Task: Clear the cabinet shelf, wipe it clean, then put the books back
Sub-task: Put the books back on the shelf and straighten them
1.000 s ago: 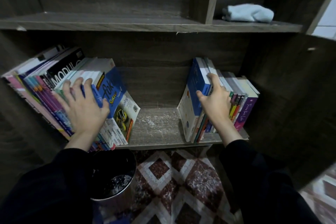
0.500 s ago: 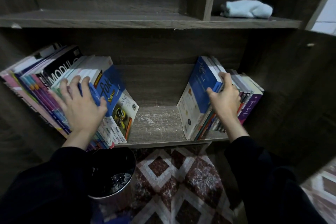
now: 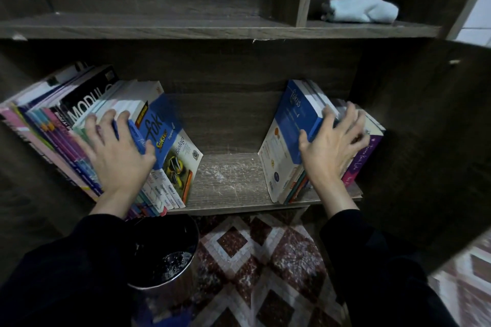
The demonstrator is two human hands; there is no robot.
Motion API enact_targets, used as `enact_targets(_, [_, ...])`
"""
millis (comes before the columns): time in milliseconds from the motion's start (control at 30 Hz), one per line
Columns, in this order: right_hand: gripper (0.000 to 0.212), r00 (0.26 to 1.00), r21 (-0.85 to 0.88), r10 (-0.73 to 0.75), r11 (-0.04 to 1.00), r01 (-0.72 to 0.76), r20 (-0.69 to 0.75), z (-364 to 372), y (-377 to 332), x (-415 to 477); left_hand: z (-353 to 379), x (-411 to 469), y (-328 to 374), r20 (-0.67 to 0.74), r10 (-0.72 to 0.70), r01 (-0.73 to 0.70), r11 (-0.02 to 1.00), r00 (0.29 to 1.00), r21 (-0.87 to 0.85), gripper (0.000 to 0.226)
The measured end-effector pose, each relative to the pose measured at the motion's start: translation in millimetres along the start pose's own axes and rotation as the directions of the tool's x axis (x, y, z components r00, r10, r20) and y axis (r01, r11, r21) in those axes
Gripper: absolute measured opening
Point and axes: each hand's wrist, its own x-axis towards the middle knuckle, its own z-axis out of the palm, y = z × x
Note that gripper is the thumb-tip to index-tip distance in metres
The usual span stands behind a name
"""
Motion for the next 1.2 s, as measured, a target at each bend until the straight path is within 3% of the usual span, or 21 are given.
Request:
enact_targets(300, [0.037,0.992,0.076,-0.129,0.989,0.128,0.007,-9.3,-22.6,6.1,1.1,-0.1,-1.4,-0.016,0.009,-0.01,1.0,1.0,-0.012,0.065])
enact_targets(367, [0.033,0.984,0.252,-0.154,0.96,0.126,0.092,-9.5,-25.2,8.4,2.4,-0.6,-2.3,-0.023,0.015,-0.015,1.0,1.0,-0.014,0.064])
enact_targets(433, [0.041,0.966,0.423,-0.137,0.905,0.032,0.219,-11.7,-27.5,7.0,3.0,-0.8,-2.3,-0.026,0.012,-0.013,1.0,1.0,-0.019,0.064])
enact_targets(533, [0.053,0.932,0.493,-0.136,0.869,-0.051,0.336,-7.4,-32.4,4.0,2.9,-0.4,-1.5,-0.021,0.009,-0.01,1.0,1.0,-0.023,0.063])
enact_targets(667, [0.055,0.943,0.552,-0.133,0.831,-0.061,0.305,5.7,-59.2,-3.6,3.6,0.3,-3.2,-0.013,0.008,-0.009,1.0,1.0,-0.018,0.063])
enact_targets(833, [0.054,0.927,0.611,-0.271,0.789,0.059,0.26,22.7,-116.3,-33.1,1.5,-0.9,-3.0,-0.016,0.025,-0.025,1.0,1.0,0.011,0.062])
enact_targets(1000, [0.048,0.861,0.643,-0.444,0.74,0.196,0.249,28.1,-177.5,-60.8,0.3,-2.0,-3.2,-0.024,0.031,-0.031,0.999,0.999,0.016,0.061])
enact_targets(1100, [0.048,0.802,0.738,-0.558,0.629,0.243,0.211,28.9,-198.3,-76.4,1.3,-3.2,-7.0,-0.067,0.051,-0.051,0.999,0.996,0.004,0.052])
enact_targets(1200, [0.051,0.708,0.841,-0.655,0.516,0.163,0.265,31.0,-198.9,-80.7,1.6,-3.4,-8.0,-0.095,0.028,-0.033,0.999,0.995,-0.043,0.055])
